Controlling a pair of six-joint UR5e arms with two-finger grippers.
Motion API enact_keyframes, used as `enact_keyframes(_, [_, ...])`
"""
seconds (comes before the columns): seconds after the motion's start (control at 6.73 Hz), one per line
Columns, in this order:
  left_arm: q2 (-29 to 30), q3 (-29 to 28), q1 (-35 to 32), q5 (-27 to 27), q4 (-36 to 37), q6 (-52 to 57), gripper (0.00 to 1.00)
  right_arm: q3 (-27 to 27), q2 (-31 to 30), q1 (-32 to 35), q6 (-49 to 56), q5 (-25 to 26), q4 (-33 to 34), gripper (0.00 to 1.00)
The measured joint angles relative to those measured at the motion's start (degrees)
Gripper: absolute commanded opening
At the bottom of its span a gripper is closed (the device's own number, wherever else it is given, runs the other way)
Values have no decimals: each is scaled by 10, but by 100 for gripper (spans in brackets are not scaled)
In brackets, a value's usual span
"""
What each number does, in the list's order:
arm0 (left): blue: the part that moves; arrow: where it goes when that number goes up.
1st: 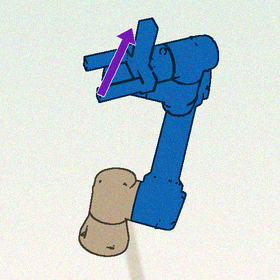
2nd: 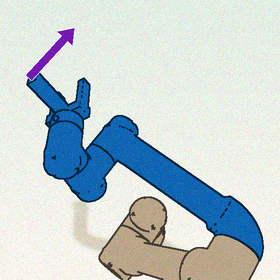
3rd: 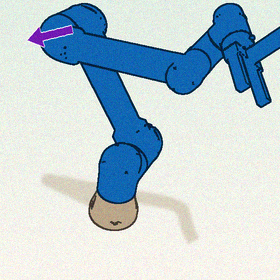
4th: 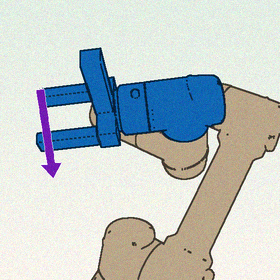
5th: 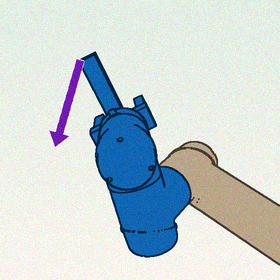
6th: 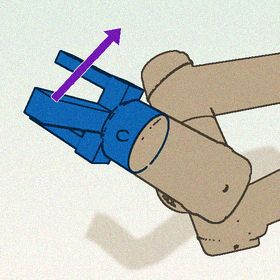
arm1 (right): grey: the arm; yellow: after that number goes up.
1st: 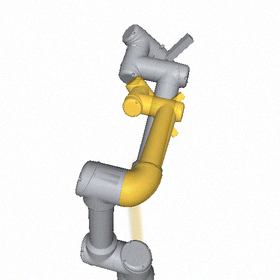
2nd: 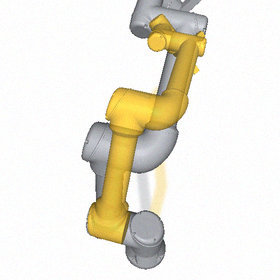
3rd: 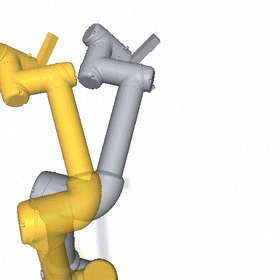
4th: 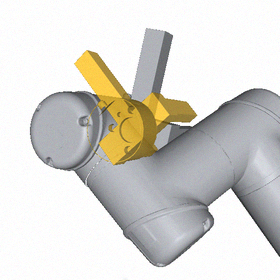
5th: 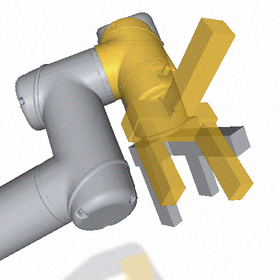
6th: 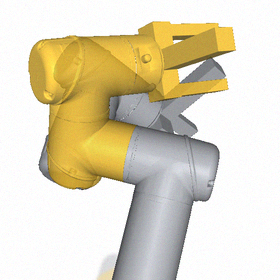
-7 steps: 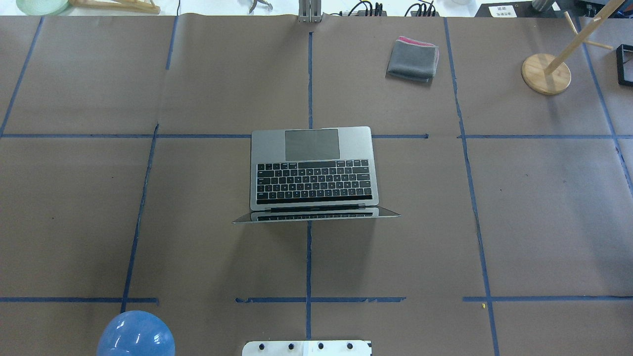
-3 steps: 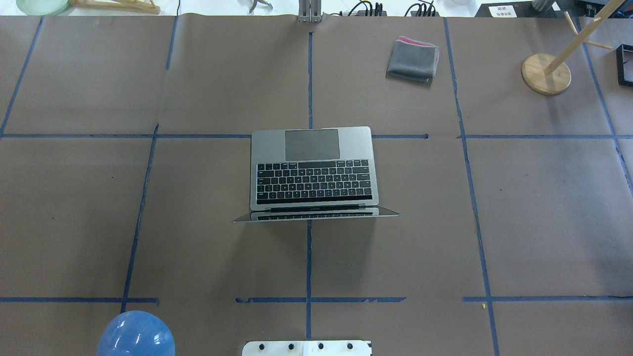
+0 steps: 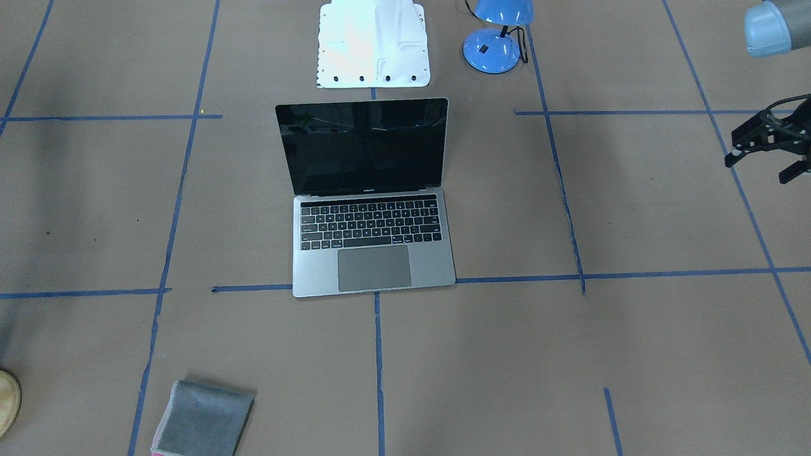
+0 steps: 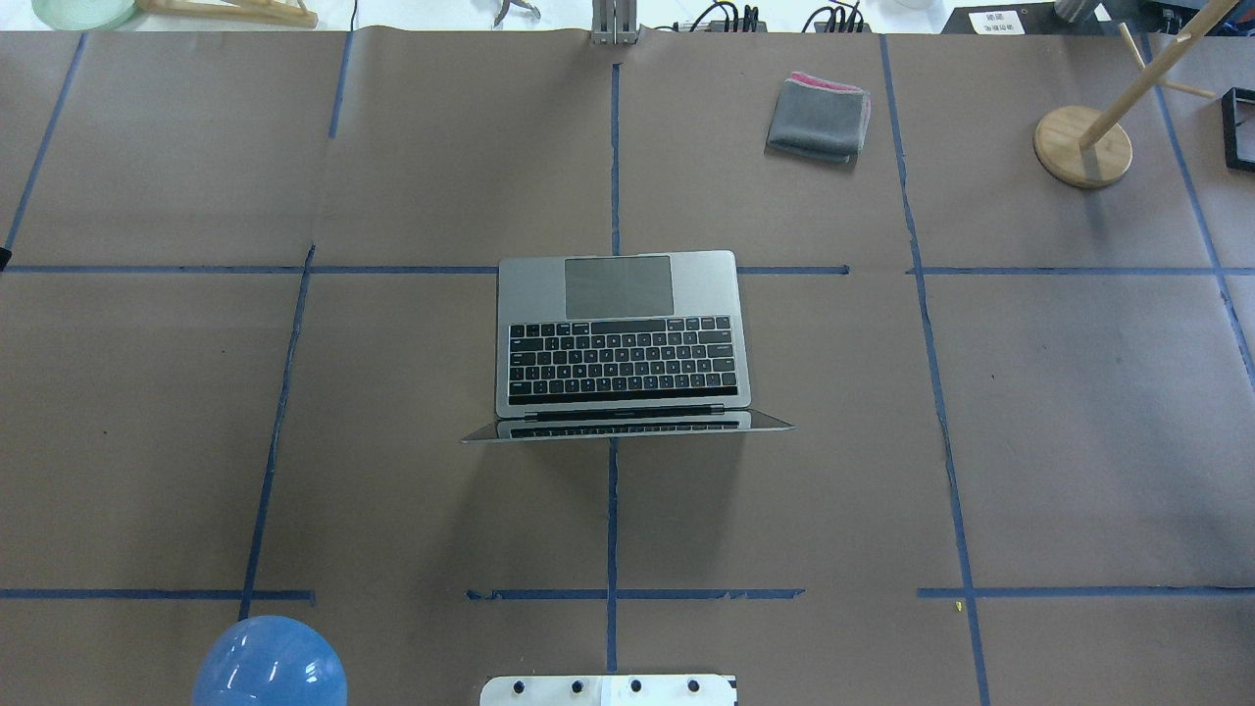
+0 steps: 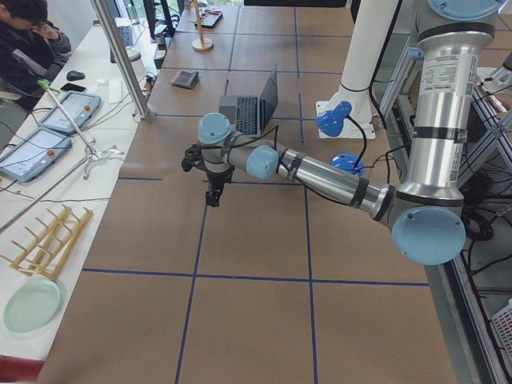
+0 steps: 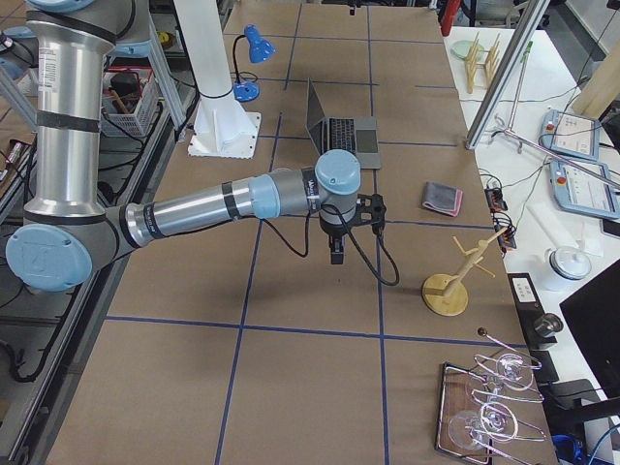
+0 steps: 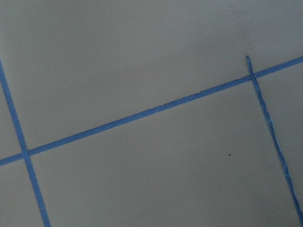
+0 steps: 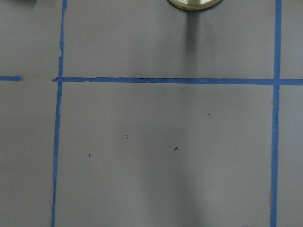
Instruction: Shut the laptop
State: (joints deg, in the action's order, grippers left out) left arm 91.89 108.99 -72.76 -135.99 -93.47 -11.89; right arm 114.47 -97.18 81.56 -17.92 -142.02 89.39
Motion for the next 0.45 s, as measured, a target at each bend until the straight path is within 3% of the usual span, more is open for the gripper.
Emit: enact_keyframes(0.45, [-19, 84, 82, 5, -31, -185, 100, 18, -35, -129, -332, 41, -268, 99])
